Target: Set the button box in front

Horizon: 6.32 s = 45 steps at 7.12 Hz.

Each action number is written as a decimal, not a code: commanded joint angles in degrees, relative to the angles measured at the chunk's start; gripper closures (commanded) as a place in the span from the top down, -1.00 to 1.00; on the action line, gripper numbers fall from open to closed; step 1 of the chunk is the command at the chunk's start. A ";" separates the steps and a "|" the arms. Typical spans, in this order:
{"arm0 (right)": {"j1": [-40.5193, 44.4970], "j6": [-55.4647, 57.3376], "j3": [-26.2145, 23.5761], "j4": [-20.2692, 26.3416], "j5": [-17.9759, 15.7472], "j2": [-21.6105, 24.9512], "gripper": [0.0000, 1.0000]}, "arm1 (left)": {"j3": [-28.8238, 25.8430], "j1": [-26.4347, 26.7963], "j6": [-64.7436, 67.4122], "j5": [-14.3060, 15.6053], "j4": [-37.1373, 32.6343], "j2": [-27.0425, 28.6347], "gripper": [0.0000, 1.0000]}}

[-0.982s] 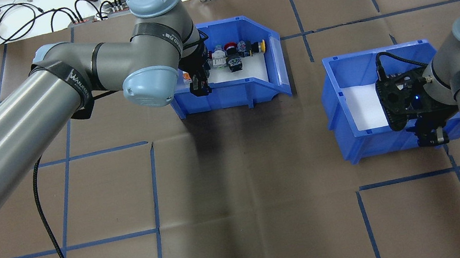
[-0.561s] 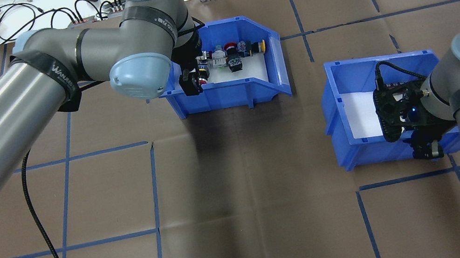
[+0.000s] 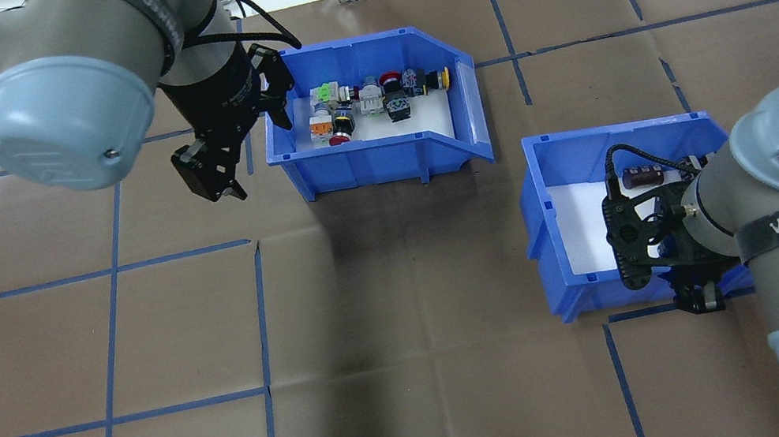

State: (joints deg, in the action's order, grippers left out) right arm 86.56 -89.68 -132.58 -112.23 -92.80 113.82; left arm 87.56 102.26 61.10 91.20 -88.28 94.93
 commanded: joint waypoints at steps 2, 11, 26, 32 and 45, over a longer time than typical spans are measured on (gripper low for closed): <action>10.61 13.35 -0.40 -0.10 -0.10 0.00 -0.82 | 0.68 -0.57 -29.86 3.96 -4.26 -7.81 0.98; 36.27 34.99 6.26 -7.56 -5.44 -15.17 -0.80 | 8.60 -13.32 -65.50 -3.75 -2.34 -14.87 0.98; 25.20 44.83 12.43 -4.93 -9.36 -12.93 0.99 | 12.55 -13.58 -60.57 0.30 -3.74 -15.57 0.99; 4.42 74.52 29.81 15.28 2.89 -12.31 1.00 | 12.55 -13.58 -57.50 -1.46 -3.74 -15.66 0.99; 2.56 89.60 37.39 18.63 3.59 -21.36 1.00 | 12.73 -13.75 -57.58 -0.76 -4.00 -16.10 0.99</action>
State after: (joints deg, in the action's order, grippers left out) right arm 89.12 -0.09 -95.24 -93.57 -89.16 92.53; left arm 100.22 88.51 3.56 90.37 -92.15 78.94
